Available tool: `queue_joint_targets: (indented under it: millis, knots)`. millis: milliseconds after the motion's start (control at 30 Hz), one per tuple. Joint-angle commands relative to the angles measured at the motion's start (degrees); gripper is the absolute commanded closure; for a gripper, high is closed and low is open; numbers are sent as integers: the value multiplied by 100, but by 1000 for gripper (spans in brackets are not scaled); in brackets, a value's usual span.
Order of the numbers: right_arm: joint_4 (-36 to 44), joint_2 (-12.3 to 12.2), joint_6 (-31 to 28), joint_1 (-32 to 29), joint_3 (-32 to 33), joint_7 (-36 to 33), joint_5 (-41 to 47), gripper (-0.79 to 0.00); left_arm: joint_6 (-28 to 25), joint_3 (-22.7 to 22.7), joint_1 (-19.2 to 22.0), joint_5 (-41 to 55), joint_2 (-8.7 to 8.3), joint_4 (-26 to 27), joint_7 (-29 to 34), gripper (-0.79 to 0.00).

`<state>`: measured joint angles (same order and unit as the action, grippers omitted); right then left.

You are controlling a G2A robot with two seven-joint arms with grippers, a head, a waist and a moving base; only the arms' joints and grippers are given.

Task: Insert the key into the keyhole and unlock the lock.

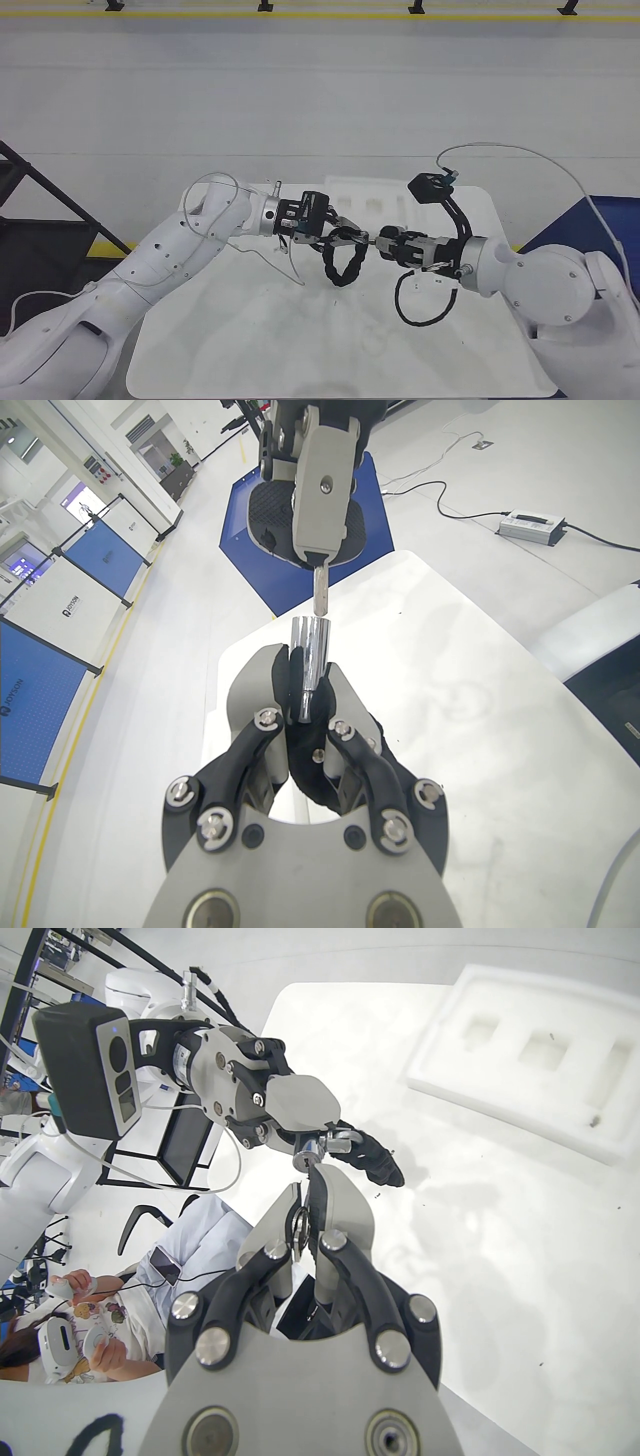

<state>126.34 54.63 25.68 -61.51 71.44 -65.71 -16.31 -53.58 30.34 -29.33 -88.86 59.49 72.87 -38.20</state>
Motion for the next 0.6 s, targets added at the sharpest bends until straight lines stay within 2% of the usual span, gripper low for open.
queue_joint_targets:
  millis: [0, 567]
  knots:
    - [-8, 0, -9, 14, -12, 13, 14, 0, -28, 22, -12, -10, 7, -2, 7, 0]
    - [-146, -11, -86, 2, -51, 185, 136, 0, -195, 145, -73, -70, 110, -161, -33, 0]
